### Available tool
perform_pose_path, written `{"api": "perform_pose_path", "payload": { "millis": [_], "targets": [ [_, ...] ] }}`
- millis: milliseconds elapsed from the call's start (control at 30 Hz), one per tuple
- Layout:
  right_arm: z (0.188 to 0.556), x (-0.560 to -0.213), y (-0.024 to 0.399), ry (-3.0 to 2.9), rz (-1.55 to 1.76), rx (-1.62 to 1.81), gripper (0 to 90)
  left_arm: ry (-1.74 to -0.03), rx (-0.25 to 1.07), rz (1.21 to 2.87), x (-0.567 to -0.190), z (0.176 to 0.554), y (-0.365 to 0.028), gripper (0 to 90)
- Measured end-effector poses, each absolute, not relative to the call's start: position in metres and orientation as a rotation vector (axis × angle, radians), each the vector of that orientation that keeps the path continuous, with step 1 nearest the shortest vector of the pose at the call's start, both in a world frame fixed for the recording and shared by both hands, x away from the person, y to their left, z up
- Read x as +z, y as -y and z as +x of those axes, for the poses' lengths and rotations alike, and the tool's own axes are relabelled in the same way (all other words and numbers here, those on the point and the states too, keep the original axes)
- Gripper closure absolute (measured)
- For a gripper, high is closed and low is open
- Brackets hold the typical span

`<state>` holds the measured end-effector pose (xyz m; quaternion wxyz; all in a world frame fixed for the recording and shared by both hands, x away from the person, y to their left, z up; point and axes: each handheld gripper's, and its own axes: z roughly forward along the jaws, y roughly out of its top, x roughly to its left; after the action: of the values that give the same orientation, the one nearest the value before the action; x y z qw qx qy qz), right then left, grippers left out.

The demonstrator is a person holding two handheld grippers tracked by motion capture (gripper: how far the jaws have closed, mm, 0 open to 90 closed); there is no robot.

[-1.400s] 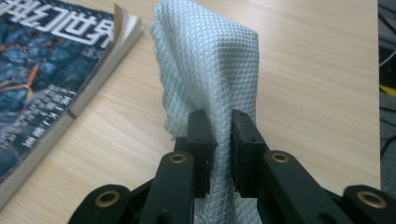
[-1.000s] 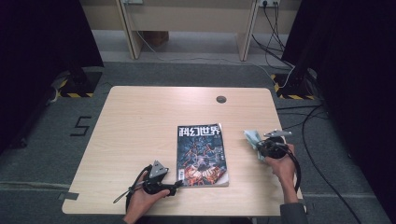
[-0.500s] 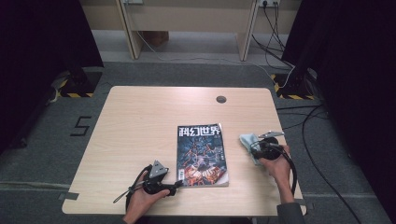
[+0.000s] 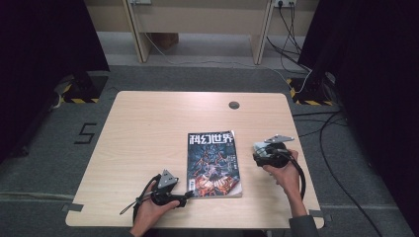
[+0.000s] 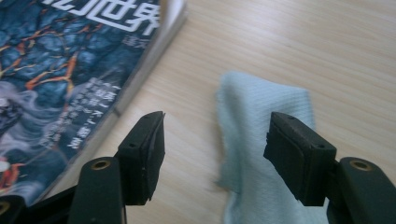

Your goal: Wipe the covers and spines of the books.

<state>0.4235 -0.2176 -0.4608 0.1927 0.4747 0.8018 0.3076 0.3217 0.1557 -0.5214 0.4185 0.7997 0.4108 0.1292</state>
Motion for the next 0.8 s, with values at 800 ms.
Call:
{"api": "perform_pose_path", "payload": {
  "millis": [800],
  "targets": [
    [0.413,-0.491,0.141,-2.508,1.172,0.826,32.3,-1.027,0.321,2.006,-0.521,0.322,-0.156,23.9]
  ]
}}
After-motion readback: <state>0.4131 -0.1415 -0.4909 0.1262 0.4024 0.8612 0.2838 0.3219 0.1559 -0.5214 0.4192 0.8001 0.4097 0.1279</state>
